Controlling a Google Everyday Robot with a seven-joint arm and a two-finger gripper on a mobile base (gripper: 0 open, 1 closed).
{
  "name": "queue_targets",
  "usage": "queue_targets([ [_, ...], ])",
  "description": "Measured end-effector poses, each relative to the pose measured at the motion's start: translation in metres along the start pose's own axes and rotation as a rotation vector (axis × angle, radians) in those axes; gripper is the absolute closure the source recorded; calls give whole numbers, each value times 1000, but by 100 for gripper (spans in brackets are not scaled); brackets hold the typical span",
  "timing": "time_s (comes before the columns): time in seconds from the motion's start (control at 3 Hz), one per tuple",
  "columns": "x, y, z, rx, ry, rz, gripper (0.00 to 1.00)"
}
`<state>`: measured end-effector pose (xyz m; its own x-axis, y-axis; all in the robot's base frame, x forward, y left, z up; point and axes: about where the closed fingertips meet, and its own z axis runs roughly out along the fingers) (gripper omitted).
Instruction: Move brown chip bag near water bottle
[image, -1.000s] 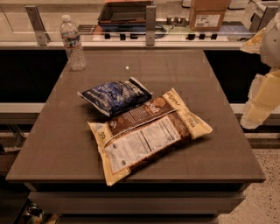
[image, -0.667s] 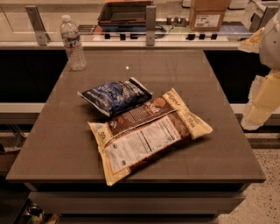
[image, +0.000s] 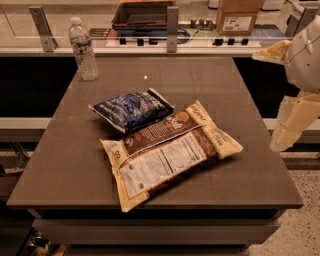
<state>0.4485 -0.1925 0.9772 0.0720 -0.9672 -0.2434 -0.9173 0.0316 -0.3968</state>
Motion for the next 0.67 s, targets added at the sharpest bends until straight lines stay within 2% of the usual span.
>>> queue_targets([
  [0.33, -8, -8, 16, 9, -139, -98, 0],
  [0.67, -26, -5, 28, 5, -259, -235, 0],
])
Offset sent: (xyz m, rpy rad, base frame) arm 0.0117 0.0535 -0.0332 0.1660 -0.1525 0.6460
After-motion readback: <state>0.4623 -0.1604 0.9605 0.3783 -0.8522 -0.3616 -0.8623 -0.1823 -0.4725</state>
